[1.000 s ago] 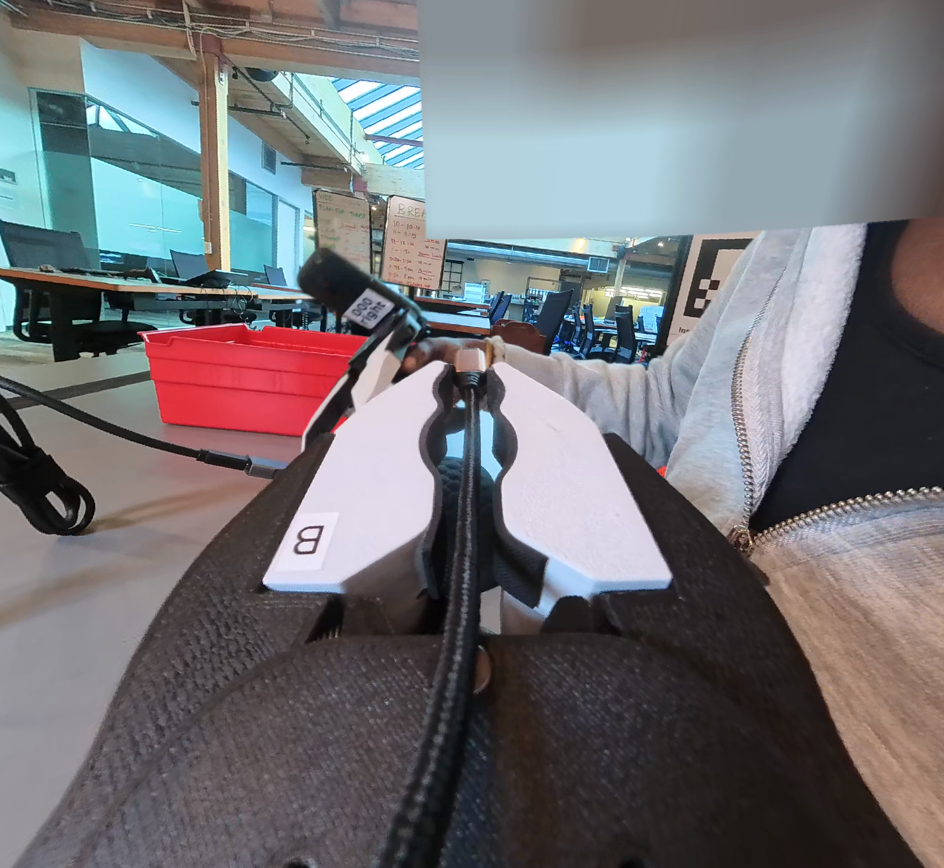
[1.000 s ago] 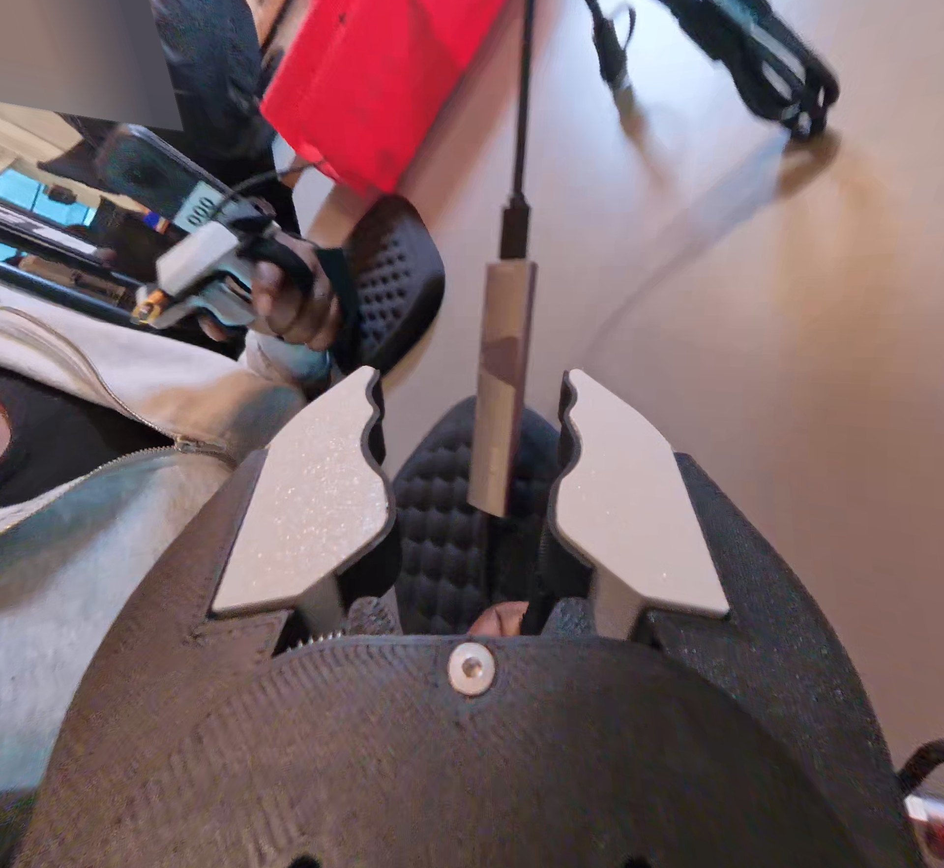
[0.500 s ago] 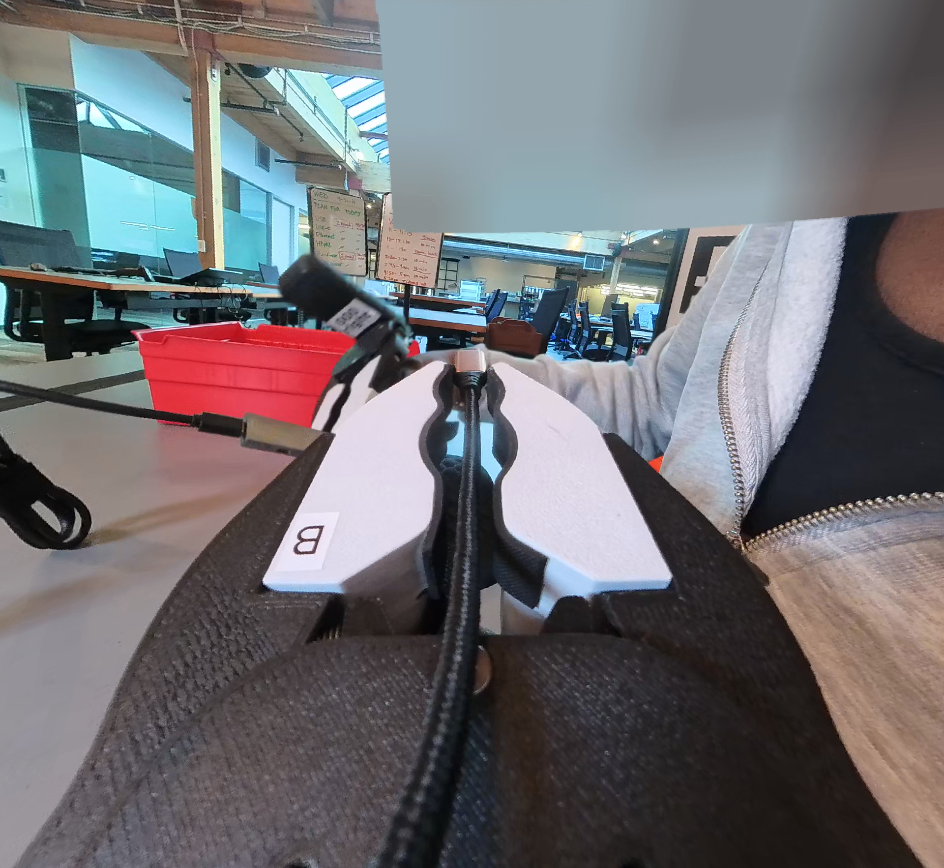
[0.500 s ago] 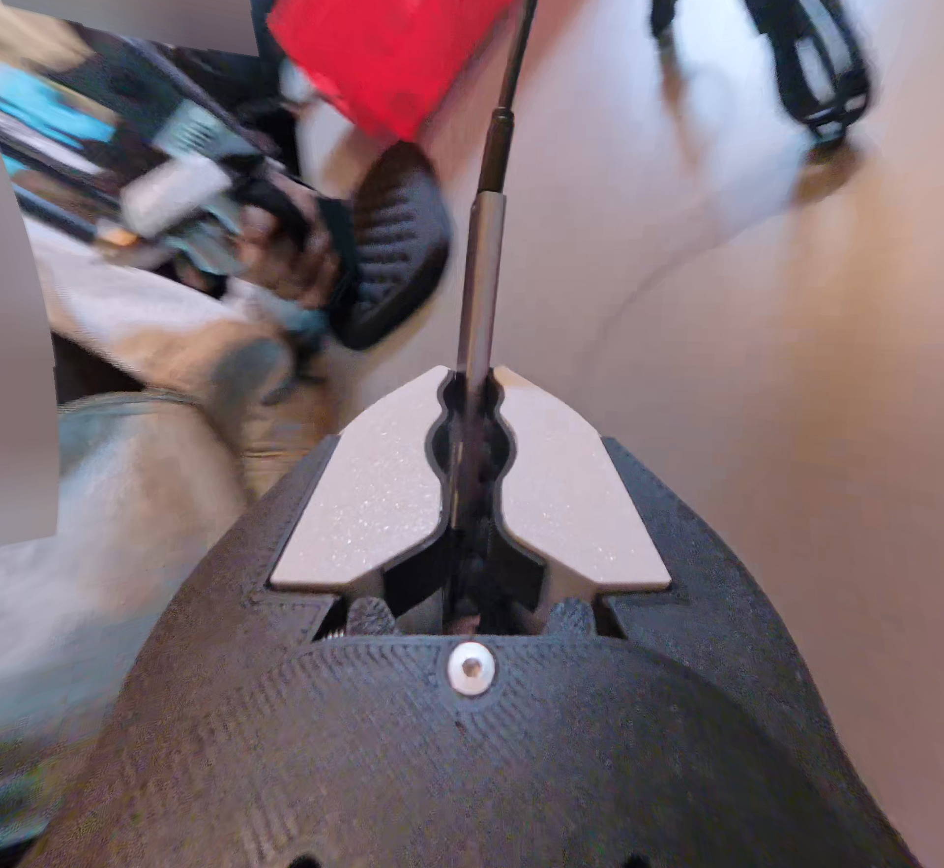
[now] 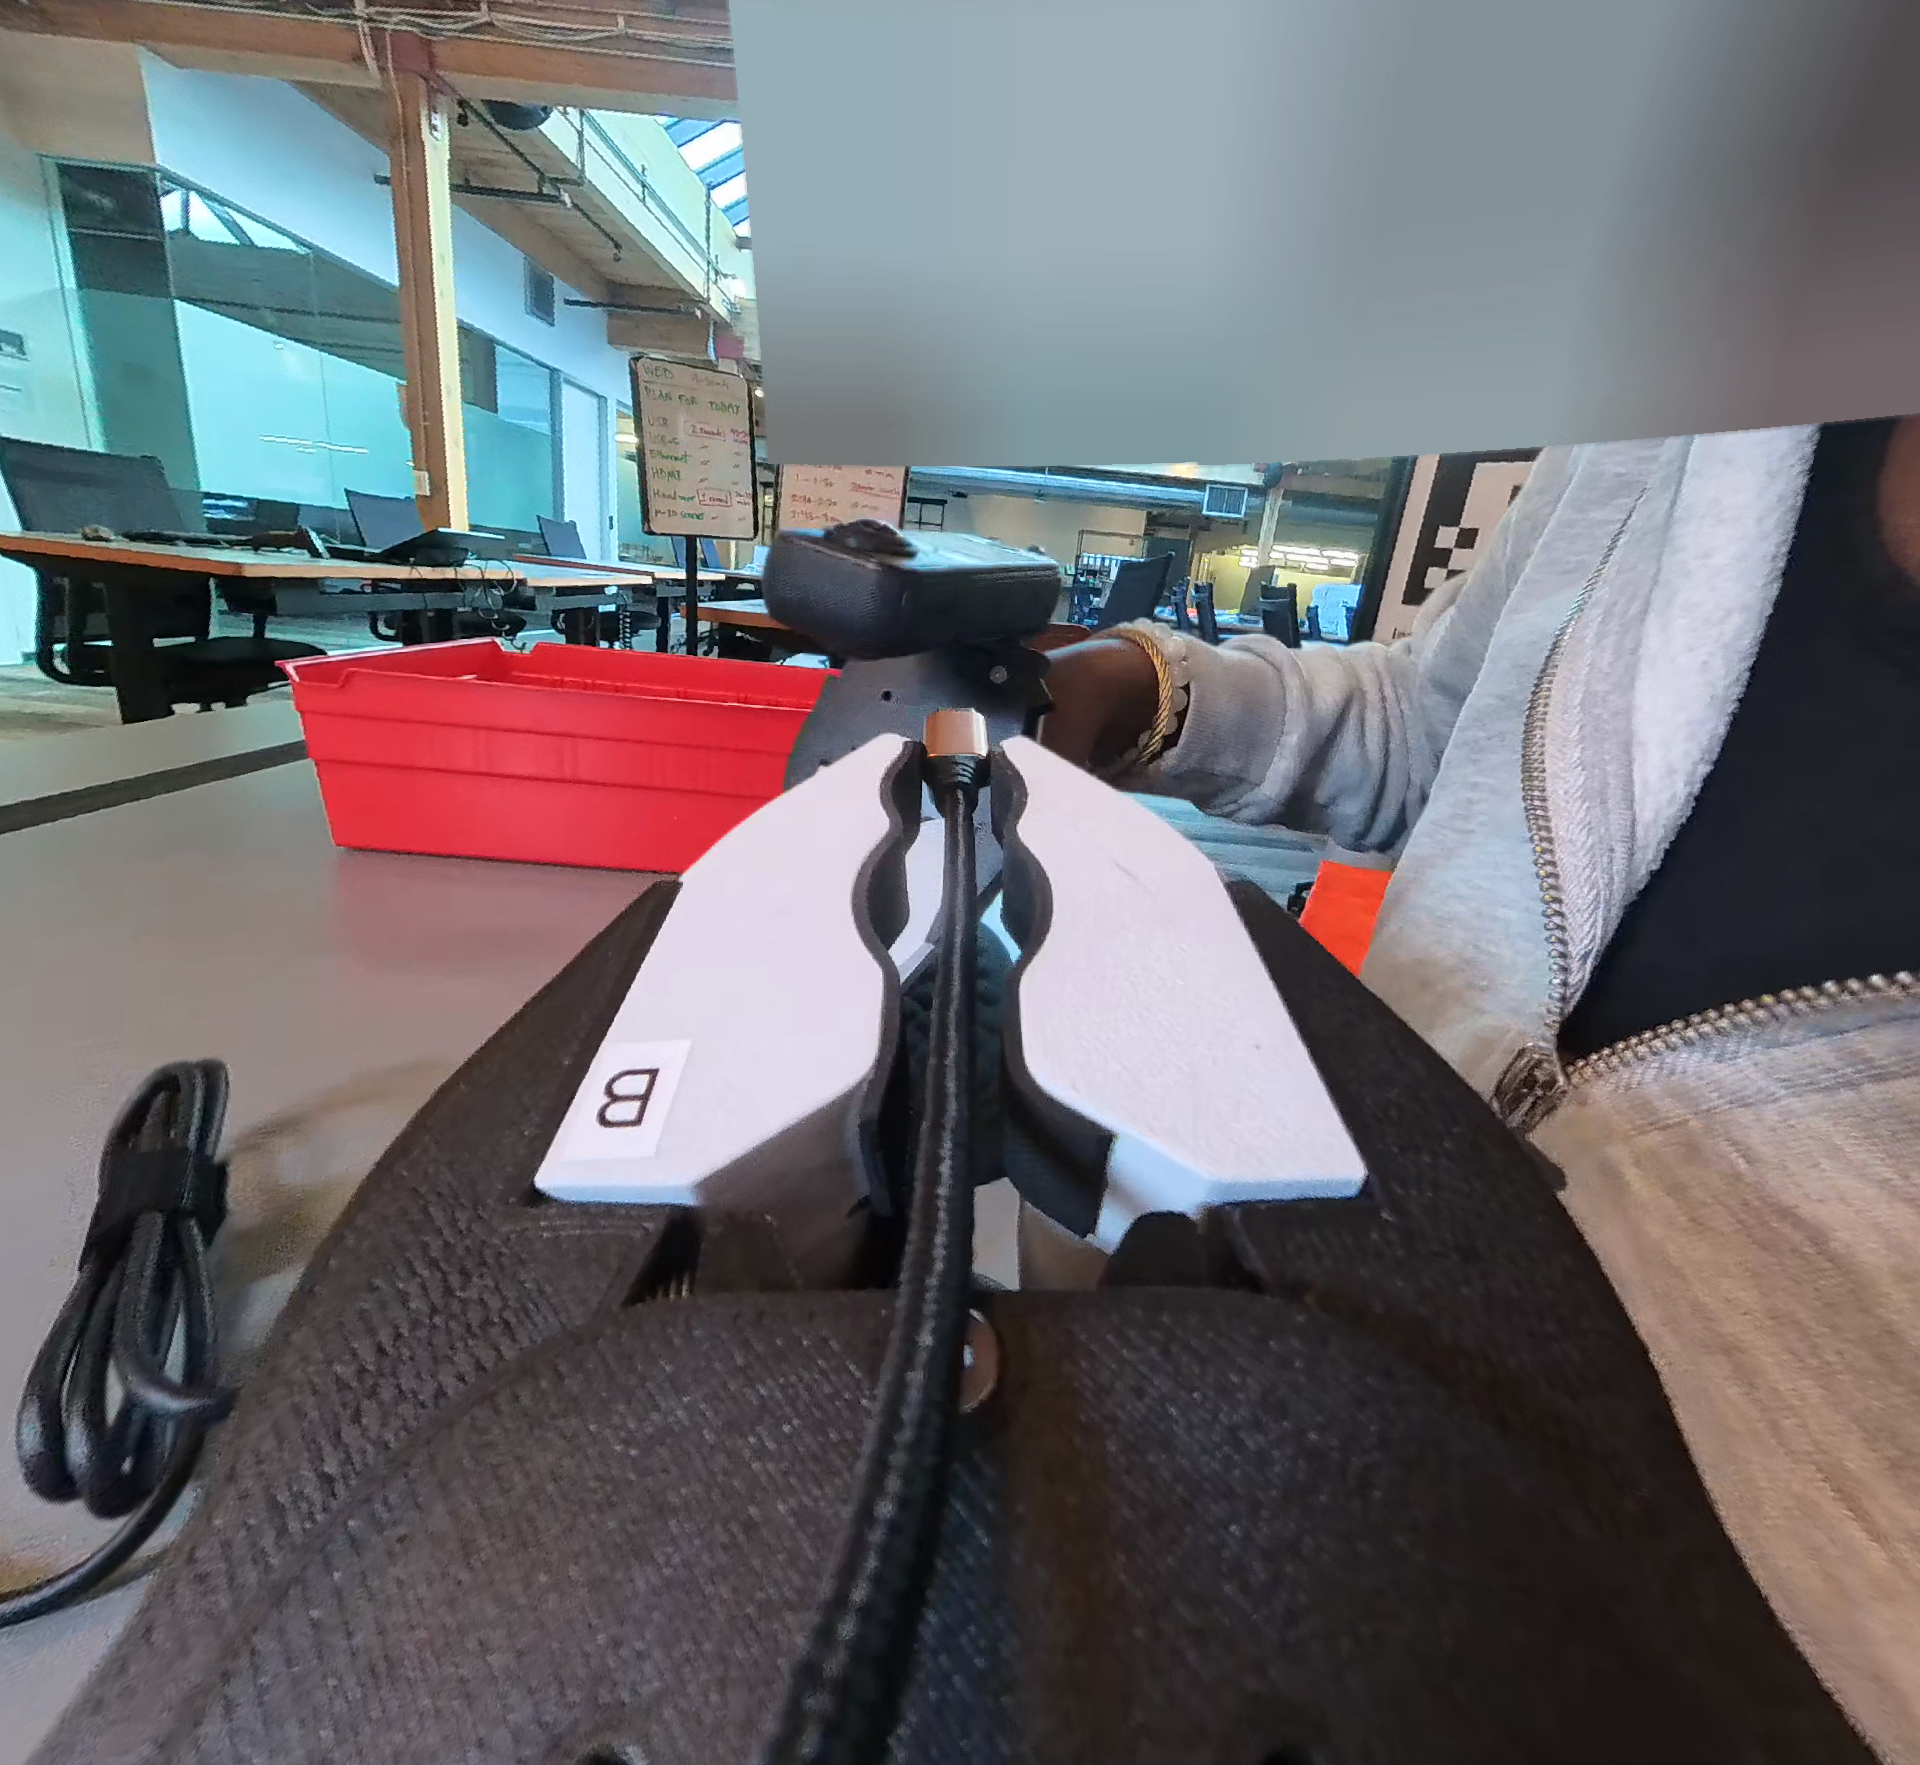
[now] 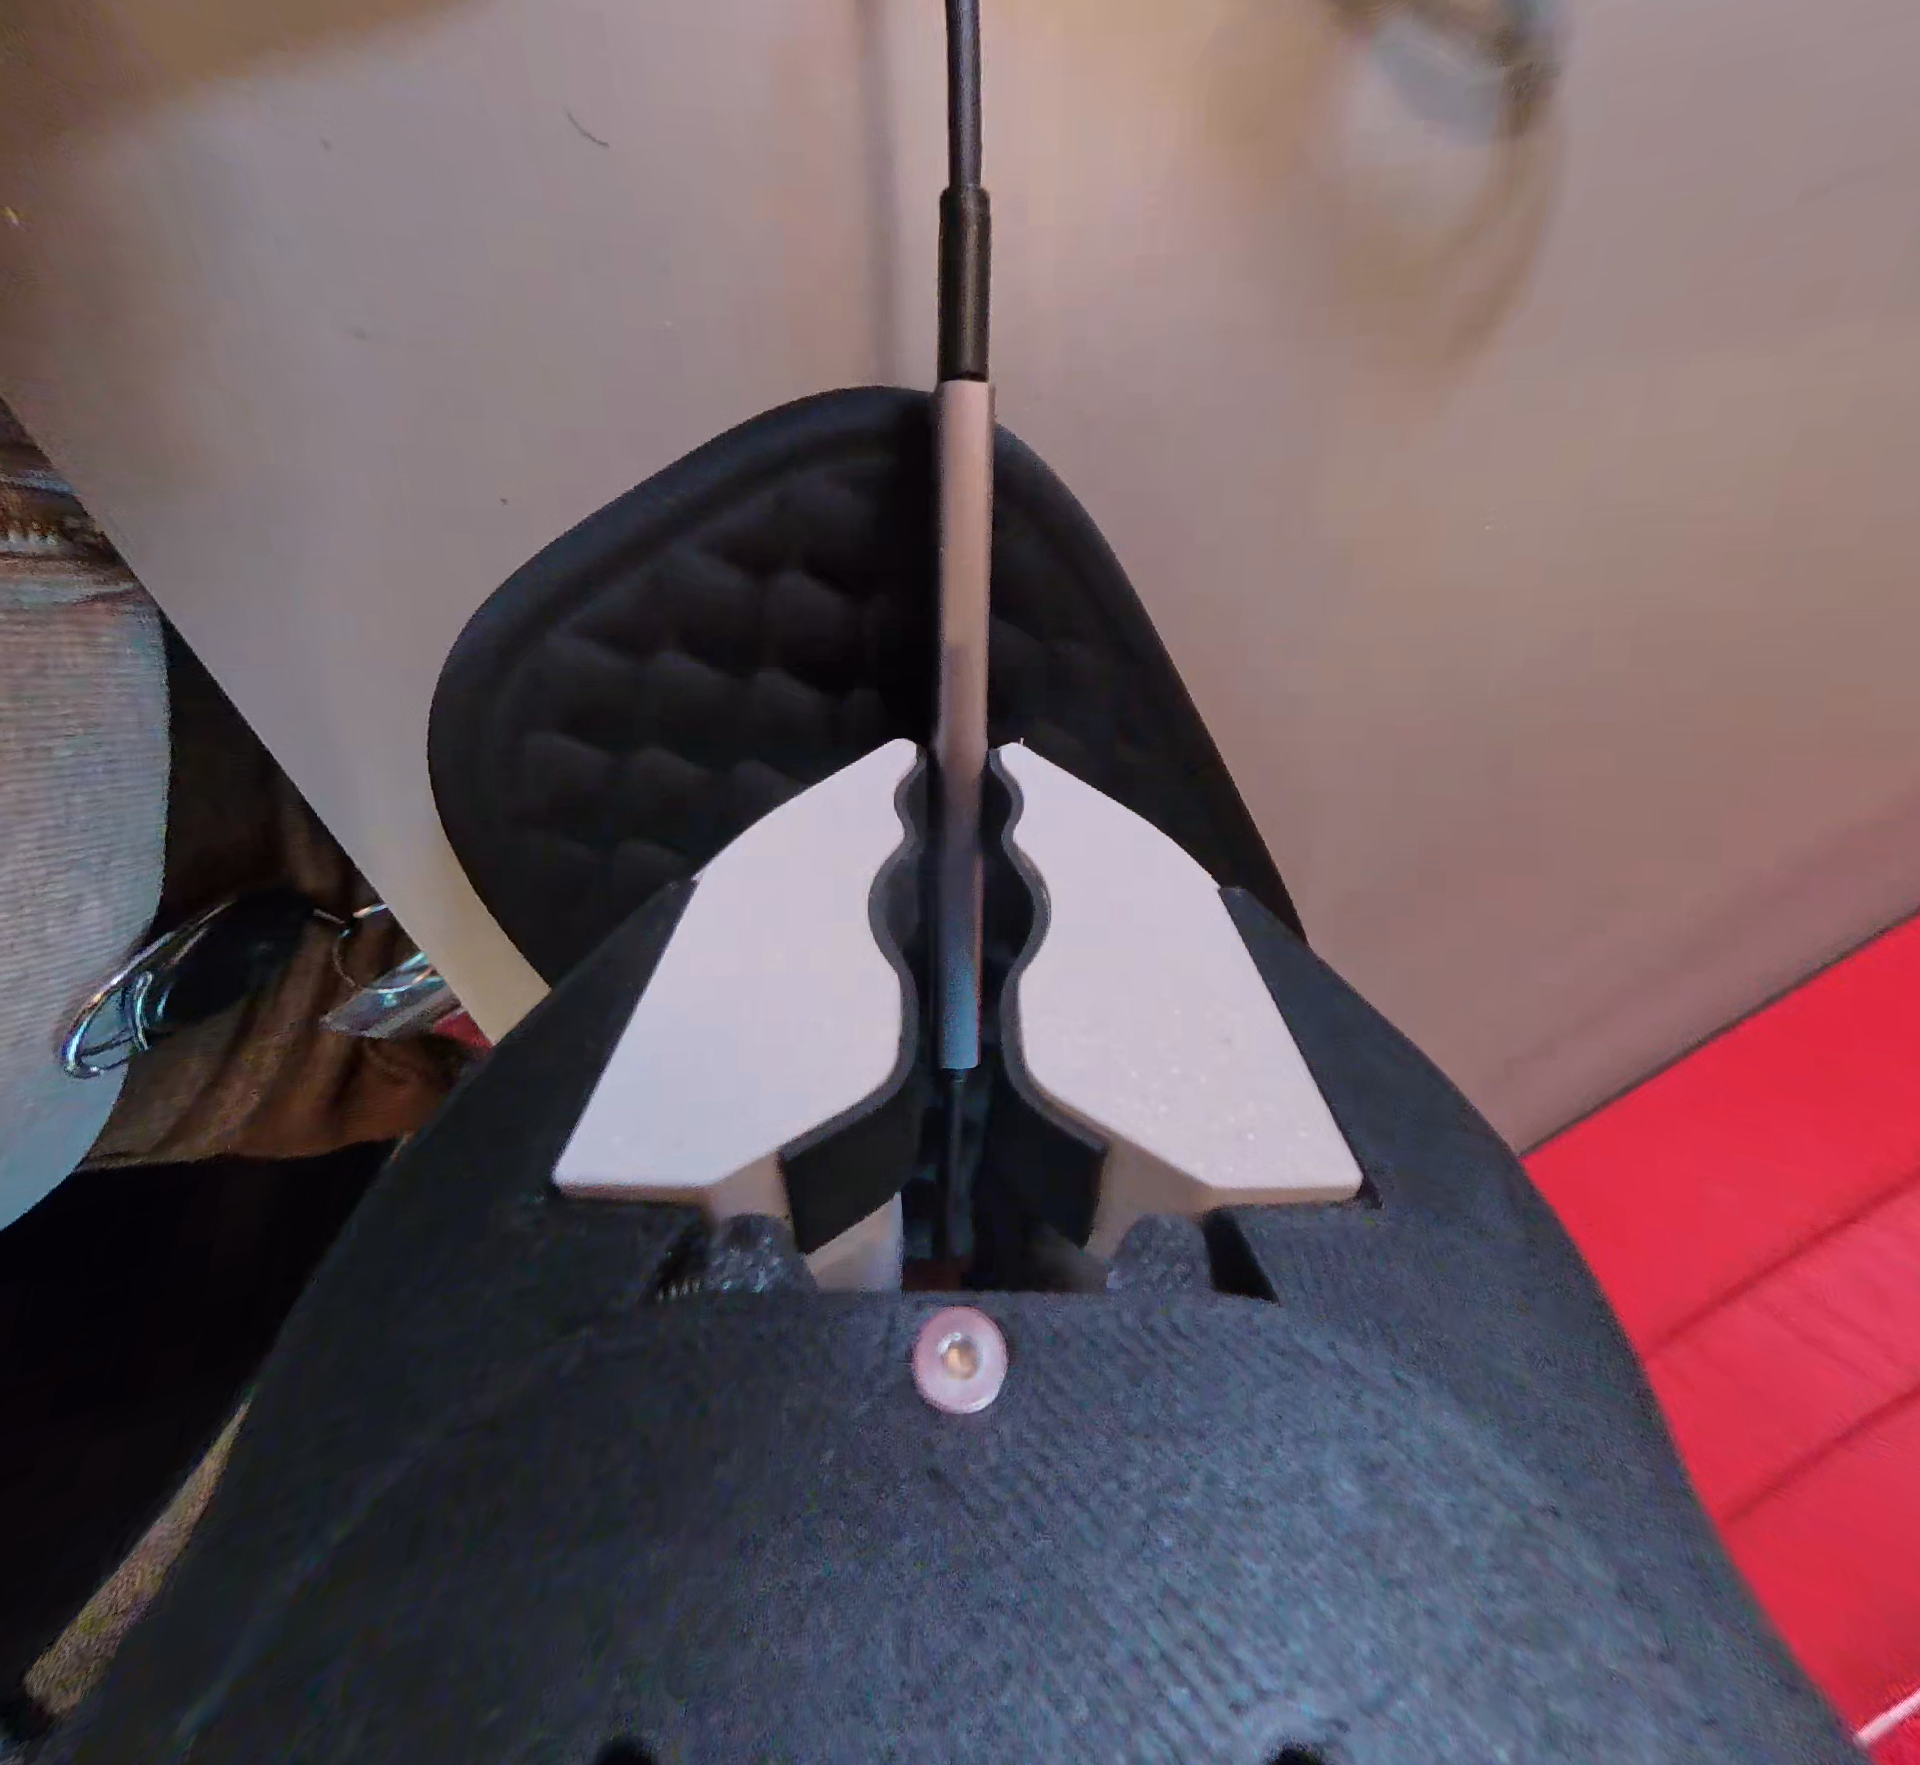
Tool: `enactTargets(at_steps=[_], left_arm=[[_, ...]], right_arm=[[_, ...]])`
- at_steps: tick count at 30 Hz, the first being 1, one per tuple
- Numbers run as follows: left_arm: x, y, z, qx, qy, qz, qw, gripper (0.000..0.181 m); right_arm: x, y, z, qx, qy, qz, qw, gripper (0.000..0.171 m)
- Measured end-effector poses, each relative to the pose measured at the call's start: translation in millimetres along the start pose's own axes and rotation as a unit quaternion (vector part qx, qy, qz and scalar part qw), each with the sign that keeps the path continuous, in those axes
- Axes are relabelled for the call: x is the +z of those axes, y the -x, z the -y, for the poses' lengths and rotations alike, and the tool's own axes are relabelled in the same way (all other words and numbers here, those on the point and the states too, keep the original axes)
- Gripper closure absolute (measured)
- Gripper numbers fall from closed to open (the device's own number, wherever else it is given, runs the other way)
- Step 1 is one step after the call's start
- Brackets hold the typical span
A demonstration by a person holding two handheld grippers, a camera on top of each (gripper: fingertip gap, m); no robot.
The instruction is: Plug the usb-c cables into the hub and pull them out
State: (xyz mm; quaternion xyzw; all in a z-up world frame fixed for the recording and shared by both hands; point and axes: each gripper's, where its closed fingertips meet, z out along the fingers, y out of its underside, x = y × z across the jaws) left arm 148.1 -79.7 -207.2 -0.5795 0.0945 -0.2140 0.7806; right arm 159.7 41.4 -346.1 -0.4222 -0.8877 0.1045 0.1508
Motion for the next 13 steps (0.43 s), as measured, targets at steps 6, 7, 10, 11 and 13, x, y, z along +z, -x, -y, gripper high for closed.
enactTargets(at_steps=[6,7,10,11,13], left_arm=[[1.3,5.4,-2.3,-0.003,0.009,0.020,1.000,0.168],[1.6,9.6,-3.1,-0.005,0.012,0.035,0.999,0.168],[2.6,21.3,-7.4,-0.007,0.030,0.079,0.996,0.168],[3.4,22.7,-9.1,0.000,0.038,0.087,0.995,0.168],[5.3,22.9,-12.5,0.033,0.058,0.102,0.993,0.168]], right_arm=[[-0.3,0.6,3.8,0.032,-0.022,0.049,0.998,0.163],[-3.4,2.1,9.9,0.086,-0.067,0.086,0.990,0.163],[-38.3,12.7,56.2,0.297,-0.269,0.280,0.872,0.162],[-50.6,10.7,67.5,0.355,-0.316,0.338,0.812,0.162],[-67.7,6.8,80.8,0.443,-0.366,0.444,0.688,0.162]])
